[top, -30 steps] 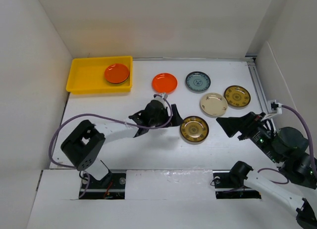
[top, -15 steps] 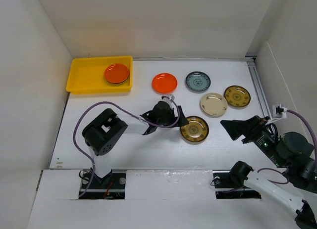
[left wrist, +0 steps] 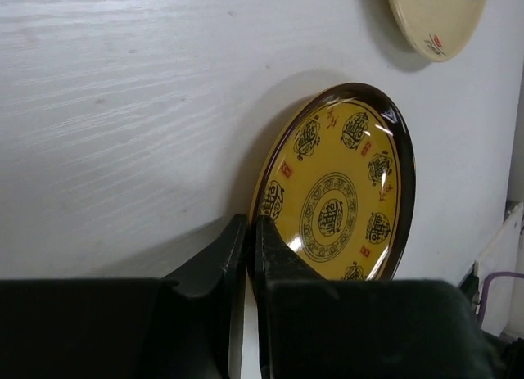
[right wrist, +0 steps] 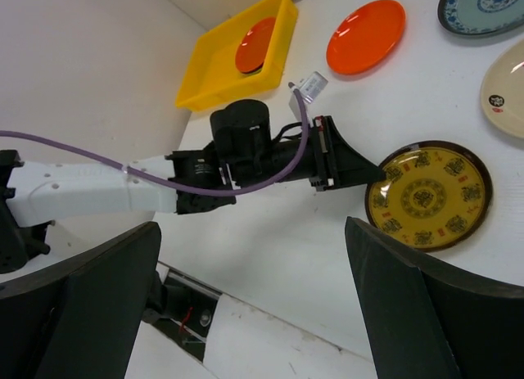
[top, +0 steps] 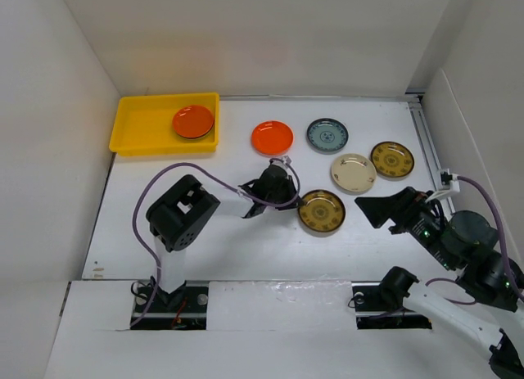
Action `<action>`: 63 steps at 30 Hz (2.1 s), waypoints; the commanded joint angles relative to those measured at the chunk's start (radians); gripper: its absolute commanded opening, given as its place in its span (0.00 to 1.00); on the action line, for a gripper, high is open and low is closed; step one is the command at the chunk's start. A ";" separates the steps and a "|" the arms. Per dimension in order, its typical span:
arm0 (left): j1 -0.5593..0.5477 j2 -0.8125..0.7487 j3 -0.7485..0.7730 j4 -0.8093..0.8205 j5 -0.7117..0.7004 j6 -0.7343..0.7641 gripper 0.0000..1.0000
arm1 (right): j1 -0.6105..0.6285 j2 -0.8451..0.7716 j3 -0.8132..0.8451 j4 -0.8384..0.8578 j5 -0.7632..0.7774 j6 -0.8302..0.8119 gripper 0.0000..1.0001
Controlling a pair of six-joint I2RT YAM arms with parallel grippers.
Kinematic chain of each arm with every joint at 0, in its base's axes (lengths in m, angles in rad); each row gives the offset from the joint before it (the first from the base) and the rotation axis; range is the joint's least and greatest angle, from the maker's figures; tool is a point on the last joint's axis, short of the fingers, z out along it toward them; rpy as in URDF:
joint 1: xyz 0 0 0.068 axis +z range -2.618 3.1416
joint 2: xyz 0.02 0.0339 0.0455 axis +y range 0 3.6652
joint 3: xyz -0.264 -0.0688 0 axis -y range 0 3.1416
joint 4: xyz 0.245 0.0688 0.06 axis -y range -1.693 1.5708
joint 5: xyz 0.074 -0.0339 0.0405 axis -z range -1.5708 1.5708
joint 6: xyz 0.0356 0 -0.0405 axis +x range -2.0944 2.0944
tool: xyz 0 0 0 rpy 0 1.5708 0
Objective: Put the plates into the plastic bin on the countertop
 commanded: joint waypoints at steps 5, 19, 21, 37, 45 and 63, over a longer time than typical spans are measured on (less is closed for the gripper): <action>0.280 -0.322 0.096 -0.490 -0.282 0.029 0.00 | 0.011 0.059 -0.017 0.117 -0.014 0.005 1.00; 0.825 -0.107 0.508 -0.610 -0.416 -0.078 0.00 | 0.011 0.125 -0.042 0.218 -0.095 -0.014 1.00; 0.835 -0.051 0.605 -0.630 -0.392 -0.044 0.00 | 0.011 0.110 -0.042 0.209 -0.106 -0.014 1.00; 0.789 -0.151 0.610 -0.618 -0.283 0.048 1.00 | 0.011 0.088 -0.051 0.151 -0.064 -0.023 1.00; 0.484 -0.326 0.131 -0.391 -0.212 -0.079 1.00 | 0.011 0.130 -0.096 0.227 -0.093 -0.023 1.00; 0.331 0.079 0.303 -0.210 -0.316 -0.259 1.00 | 0.011 0.073 -0.094 0.200 -0.080 -0.005 1.00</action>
